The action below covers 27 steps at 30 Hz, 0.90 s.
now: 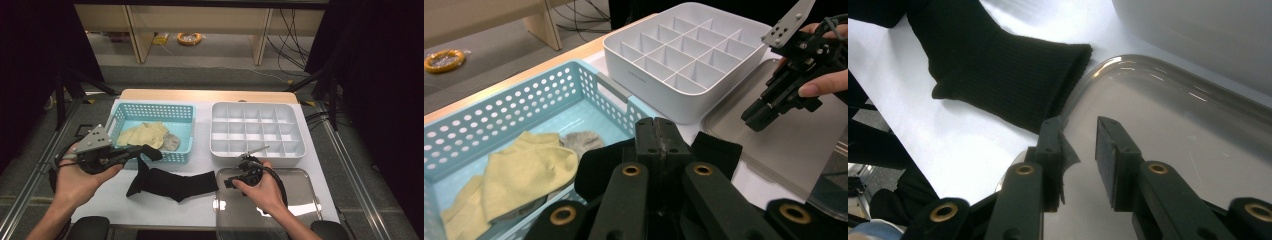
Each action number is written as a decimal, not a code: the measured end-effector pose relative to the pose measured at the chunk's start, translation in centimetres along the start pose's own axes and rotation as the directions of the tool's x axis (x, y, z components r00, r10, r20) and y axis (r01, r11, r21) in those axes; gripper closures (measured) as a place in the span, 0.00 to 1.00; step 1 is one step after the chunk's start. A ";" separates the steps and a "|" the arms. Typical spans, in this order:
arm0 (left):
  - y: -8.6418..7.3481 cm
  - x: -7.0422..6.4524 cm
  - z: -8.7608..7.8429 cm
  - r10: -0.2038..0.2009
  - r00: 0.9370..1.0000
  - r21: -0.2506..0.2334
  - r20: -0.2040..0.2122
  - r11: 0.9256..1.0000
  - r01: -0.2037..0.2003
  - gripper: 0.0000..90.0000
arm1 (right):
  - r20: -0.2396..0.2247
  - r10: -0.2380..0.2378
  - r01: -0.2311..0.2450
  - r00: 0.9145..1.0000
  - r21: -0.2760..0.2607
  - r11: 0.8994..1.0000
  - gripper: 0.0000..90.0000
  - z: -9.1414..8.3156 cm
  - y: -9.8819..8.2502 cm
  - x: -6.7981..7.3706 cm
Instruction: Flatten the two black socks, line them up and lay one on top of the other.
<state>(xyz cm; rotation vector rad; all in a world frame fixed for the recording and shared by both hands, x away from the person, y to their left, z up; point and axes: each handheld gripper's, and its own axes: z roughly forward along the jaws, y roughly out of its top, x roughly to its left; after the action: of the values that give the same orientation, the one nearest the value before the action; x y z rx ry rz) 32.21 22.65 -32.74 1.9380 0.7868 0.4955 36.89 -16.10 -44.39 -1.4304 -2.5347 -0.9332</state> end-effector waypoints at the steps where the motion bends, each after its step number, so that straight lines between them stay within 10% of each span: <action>1: 0.0 0.0 0.1 -0.002 1.000 -0.007 0.003 1.000 0.002 1.00 | 0.004 0.002 -0.002 1.000 -0.002 1.000 0.82 0.0 0.0 0.0; 27: 3.0 -3.0 3.5 0.037 0.993 -0.118 0.114 0.993 -0.024 1.00 | 0.000 0.009 -0.009 1.000 -0.024 1.000 0.81 -0.3 0.0 -0.1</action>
<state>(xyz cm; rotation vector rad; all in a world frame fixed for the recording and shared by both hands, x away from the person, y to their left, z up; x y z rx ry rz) 33.21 17.33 -31.77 1.8547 0.6408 0.4334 36.86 -16.33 -44.13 -1.4473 -2.5230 -0.9656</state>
